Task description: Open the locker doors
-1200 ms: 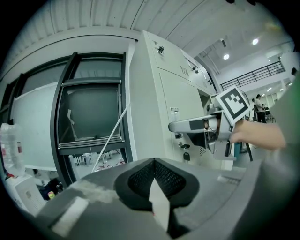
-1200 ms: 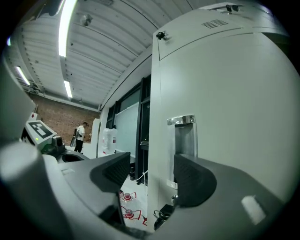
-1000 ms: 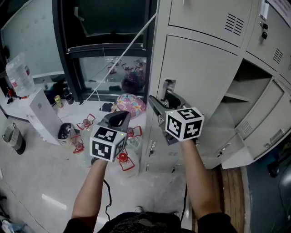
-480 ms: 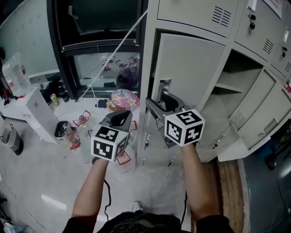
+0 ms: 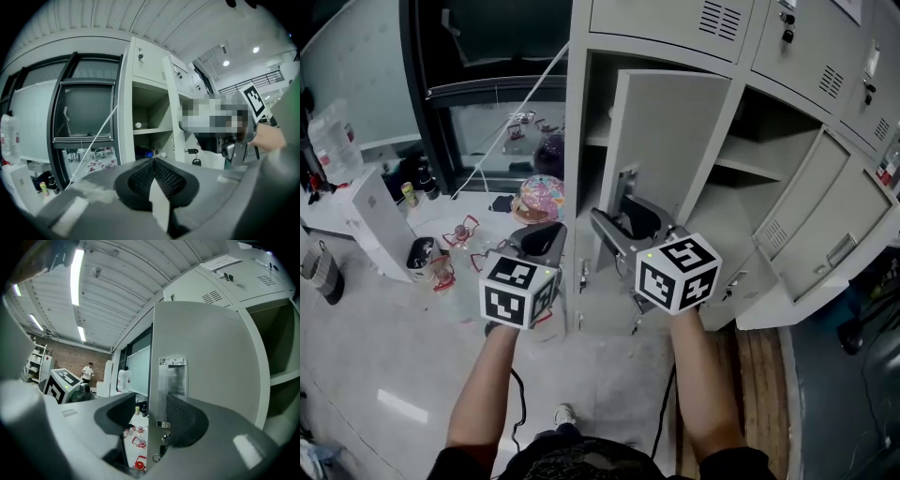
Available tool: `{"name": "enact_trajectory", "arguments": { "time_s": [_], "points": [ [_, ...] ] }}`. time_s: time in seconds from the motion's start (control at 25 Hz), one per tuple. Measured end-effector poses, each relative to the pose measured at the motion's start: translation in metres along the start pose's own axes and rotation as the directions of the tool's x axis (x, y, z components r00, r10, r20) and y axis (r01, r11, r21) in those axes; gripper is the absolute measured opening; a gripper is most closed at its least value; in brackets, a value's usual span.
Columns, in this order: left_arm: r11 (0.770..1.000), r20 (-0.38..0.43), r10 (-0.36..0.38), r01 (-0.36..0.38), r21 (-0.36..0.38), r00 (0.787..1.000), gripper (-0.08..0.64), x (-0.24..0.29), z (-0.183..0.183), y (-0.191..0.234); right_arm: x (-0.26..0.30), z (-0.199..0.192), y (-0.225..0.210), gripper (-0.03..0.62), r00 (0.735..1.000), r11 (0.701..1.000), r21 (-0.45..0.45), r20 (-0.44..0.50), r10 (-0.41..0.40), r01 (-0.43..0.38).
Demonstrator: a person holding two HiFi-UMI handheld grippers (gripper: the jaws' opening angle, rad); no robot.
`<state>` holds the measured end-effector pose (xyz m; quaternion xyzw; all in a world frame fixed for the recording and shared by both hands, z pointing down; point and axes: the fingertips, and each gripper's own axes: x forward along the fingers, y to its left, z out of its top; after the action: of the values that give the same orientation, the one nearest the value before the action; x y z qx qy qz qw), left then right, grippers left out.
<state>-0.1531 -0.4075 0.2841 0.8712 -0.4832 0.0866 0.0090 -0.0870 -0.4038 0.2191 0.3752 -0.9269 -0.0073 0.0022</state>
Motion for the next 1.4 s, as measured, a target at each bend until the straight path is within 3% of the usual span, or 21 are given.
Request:
{"name": "enact_trajectory", "arguments": {
  "time_s": [0.72,1.2,1.4],
  "points": [
    [1.0,-0.027,-0.022,0.022,0.013,0.999,0.003,-0.005,-0.005,-0.102,-0.111,0.001,-0.017,0.192,0.999,1.0,0.021,0.036,-0.019,0.018],
    [0.991,-0.031,-0.127,0.129,0.047,0.991,0.003,0.02,0.007,-0.157,-0.172,0.006,-0.059,0.168,0.99,0.987,0.122,0.083,-0.112,0.101],
    [0.98,-0.028,-0.188,0.189,0.069,0.982,0.003,0.04,0.011,-0.178,-0.191,0.006,-0.074,0.158,0.985,0.984,0.118,0.089,-0.145,0.134]
  ]
}}
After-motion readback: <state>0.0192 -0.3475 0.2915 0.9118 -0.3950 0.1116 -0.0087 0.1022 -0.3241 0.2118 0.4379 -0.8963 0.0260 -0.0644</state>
